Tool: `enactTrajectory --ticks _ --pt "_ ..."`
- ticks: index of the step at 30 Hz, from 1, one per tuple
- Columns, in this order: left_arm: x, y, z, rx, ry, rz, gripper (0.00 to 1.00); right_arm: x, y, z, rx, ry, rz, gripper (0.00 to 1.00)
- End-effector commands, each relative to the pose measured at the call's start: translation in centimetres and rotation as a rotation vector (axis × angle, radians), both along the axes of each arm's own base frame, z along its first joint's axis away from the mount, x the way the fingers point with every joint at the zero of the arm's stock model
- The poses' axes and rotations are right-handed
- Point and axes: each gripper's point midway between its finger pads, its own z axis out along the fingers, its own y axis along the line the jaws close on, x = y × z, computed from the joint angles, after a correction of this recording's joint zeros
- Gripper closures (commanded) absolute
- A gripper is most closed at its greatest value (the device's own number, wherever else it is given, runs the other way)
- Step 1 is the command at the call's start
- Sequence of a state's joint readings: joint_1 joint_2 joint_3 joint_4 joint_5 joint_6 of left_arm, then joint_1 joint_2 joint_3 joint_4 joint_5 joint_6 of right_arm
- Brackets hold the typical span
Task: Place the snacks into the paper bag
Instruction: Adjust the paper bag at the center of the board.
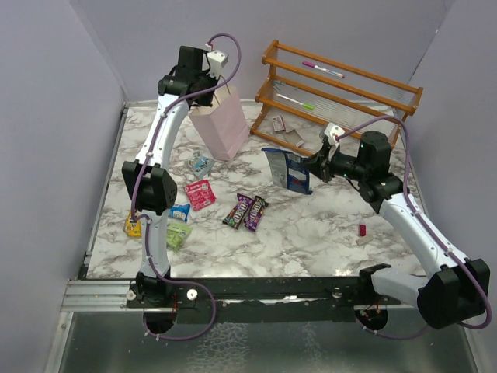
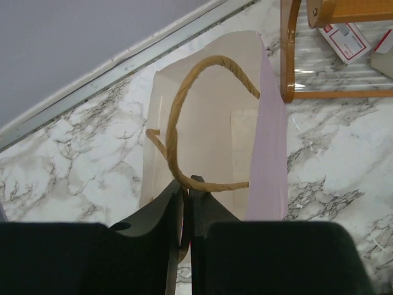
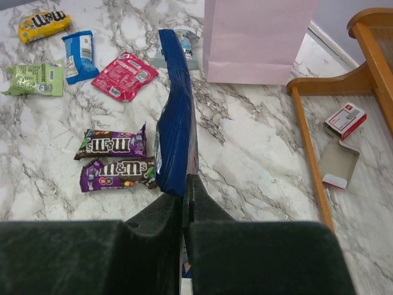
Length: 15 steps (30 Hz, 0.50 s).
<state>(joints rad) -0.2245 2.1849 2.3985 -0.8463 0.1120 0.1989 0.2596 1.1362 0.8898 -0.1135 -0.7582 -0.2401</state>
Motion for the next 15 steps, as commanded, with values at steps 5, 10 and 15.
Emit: enactTrajectory --ticks 5,10,15 --pt "-1.1 -1.2 4.6 -0.082 -0.073 -0.039 0.79 -0.1 0.2 0.1 0.010 -0.013 0.028 0.99" --pt "-1.3 -1.1 4.7 -0.073 -0.073 -0.043 0.71 -0.1 0.2 0.0 0.010 -0.011 0.029 0.99" --pt "-1.5 -1.1 5.5 -0.073 -0.091 -0.051 0.59 -0.1 0.3 -0.1 0.010 -0.007 0.032 0.99"
